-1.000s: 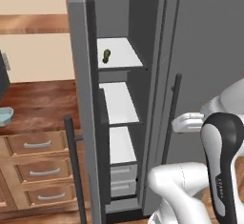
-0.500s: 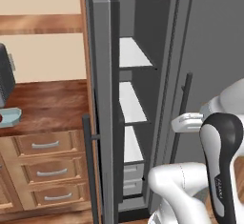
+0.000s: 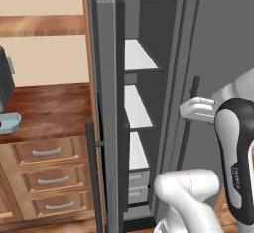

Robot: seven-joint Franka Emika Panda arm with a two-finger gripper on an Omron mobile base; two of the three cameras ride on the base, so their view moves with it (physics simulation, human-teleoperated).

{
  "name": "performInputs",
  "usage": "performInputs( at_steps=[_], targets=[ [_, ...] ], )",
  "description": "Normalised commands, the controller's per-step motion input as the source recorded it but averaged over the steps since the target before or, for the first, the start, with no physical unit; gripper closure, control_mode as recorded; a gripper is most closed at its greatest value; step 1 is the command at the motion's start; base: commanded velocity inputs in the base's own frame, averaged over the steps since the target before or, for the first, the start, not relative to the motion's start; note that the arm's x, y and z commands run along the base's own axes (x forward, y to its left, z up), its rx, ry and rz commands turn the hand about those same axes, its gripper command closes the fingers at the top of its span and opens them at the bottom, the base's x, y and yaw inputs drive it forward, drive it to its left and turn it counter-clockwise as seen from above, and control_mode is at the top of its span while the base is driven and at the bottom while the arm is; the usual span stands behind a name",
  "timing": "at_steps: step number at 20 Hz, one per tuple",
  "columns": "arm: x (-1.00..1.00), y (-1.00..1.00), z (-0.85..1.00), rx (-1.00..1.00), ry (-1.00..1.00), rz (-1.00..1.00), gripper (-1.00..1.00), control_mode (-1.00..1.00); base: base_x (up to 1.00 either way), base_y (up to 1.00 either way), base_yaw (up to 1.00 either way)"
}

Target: Take the onion and squash out of the freezer and place them in the tupperware container on the counter. Then put the tupperware containing the vegetables back in the freezer.

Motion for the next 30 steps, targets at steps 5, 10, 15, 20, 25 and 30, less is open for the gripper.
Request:
performInputs(
  at_steps=[5,10,15,20,25,30],
  targets=[
    [0.27,0.05,0.67,0.15,-0.06,-0.1,-1.0,-1.0,0.0,0.0,0.0],
    [0.55,0.23,0.34,0.06,-0.05,-0.1,-1.0,-1.0,0.0,0.0,0.0],
    [0.77,0.36,0.05,0.01,0.0,-0.02,-1.0,-1.0,0.0,0.0,0.0],
    [0.95,0.12,0.0,0.03,0.0,0.0,-1.0,-1.0,0.0,0.0,0.0],
    [0.9,0.14,0.0,0.03,0.0,0.0,-1.0,-1.0,0.0,0.0,0.0],
    [0.67,0.18,0.0,0.0,-0.04,0.0,-1.0,-1.0,0.0,0.0,0.0]
  ],
)
